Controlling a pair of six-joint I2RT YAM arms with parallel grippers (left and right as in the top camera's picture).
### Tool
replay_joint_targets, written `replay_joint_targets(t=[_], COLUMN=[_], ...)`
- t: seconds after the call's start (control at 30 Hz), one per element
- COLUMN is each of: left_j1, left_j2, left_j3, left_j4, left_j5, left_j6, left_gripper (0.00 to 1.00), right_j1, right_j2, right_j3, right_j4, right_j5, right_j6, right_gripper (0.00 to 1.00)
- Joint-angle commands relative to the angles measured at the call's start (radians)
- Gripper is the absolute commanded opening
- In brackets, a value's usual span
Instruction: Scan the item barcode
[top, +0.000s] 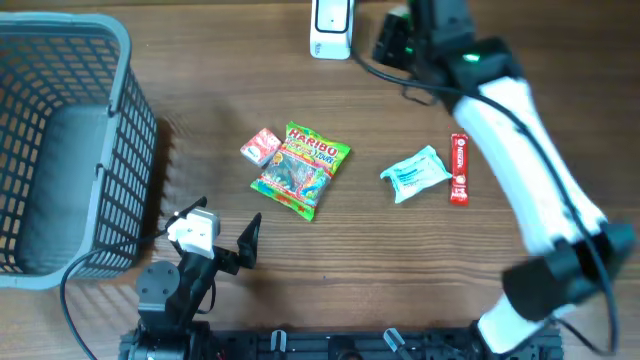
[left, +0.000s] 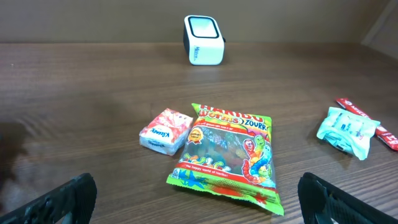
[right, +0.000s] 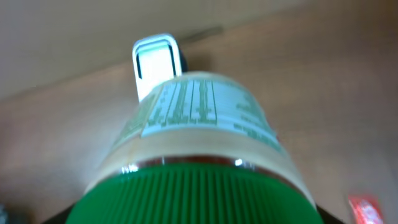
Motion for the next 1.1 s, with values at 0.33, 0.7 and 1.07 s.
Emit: replay_joint_targets(t=[0.33, 0.7, 1.07], left_j1=[-0.005, -0.005, -0.005], left_j2=[-0.001, -0.001, -0.001], left_j3=[-0.008, -0.008, -0.008], left_j4=[0.003, 0.003, 0.003], left_j5=[0.019, 0.019, 0.019], left_j6=[-0.01, -0.01, -0.01], left_gripper=[1.0, 1.0, 1.0], right_j1=[0.097, 0.104, 0.071], right_j2=[0.529, 0.61, 0.141], right_j3=[0.014, 0.014, 0.018], right_j4=[0.997, 1.085, 0.362], right_j5=[0.302, 0.229, 0.353], right_j6=[-0.319, -0.282, -0.175], right_gripper=[0.57, 0.58, 0.57])
